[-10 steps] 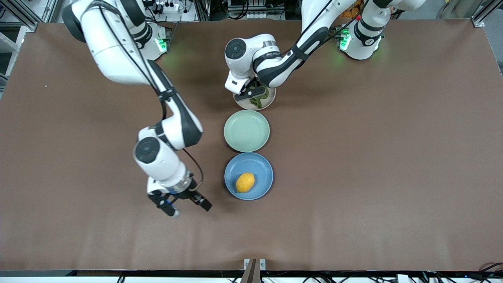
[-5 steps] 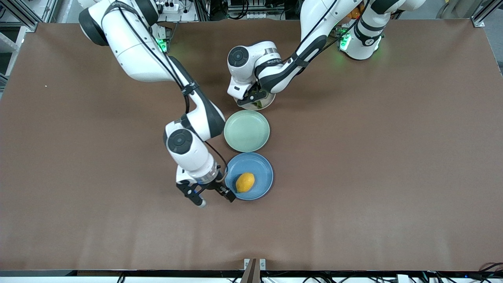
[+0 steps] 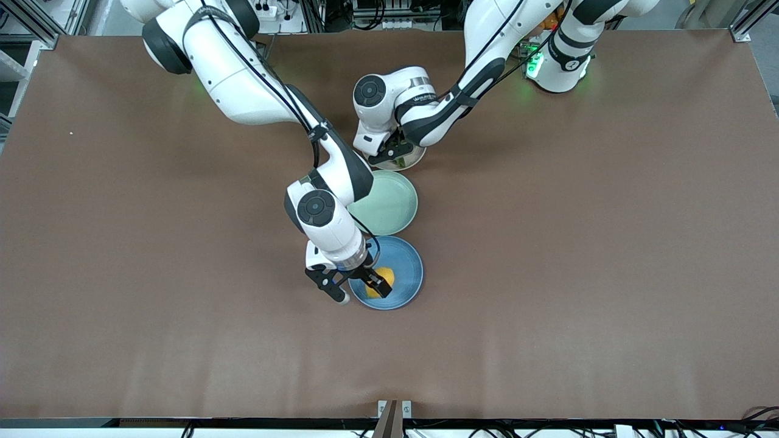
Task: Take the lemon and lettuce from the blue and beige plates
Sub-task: 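Lower the right gripper to the lemon while the left gripper lowers to lettuce, then grasp the lemon with the right gripper while the left gripper grasps lettuce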
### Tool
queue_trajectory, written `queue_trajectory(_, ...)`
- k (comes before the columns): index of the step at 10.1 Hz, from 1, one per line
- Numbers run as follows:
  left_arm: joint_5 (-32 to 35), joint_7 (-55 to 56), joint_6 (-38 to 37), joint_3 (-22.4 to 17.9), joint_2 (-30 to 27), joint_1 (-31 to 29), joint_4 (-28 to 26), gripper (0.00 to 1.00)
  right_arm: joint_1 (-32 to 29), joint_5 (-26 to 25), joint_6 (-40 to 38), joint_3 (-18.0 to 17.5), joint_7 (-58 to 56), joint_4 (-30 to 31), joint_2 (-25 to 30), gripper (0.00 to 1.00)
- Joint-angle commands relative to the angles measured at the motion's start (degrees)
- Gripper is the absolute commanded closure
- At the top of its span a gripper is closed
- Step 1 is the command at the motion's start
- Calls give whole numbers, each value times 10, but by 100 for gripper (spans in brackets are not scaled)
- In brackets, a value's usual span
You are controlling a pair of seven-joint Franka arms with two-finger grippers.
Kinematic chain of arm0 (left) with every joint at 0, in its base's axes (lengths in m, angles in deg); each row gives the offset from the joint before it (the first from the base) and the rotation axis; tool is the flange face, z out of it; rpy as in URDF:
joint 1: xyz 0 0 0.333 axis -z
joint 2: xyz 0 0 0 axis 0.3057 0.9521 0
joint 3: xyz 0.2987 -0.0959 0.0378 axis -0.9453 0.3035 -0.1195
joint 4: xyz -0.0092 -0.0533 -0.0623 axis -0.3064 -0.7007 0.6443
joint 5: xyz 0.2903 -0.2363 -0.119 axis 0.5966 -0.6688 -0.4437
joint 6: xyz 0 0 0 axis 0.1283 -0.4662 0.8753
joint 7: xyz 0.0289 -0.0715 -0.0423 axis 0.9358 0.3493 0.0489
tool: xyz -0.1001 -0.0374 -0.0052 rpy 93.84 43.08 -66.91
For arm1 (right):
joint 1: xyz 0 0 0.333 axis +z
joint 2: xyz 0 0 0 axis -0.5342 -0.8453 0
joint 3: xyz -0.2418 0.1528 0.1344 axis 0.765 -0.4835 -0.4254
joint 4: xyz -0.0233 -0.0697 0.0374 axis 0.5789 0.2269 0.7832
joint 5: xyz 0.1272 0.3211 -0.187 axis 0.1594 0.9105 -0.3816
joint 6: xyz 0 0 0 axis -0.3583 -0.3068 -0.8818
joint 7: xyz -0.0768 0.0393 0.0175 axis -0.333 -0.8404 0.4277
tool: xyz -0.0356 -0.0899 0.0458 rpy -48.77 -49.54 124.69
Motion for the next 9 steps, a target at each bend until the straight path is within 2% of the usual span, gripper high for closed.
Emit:
queue_trajectory(1,17,19,5,0,2,2,-2,57,3,4,4,4,21,-26,-23,0)
queue_trajectory(4,17,19,5,0,2,3,-4,85,4,4,37,3,21,-26,-38,0)
queue_trajectory(5,17,19,5,0,4,4,-4,100,4,4,32,1,21,-26,-38,0)
queue_trajectory(9,13,32,-9,-4,-18,-2,3,100,10,5,36,0,37,-28,-39,0)
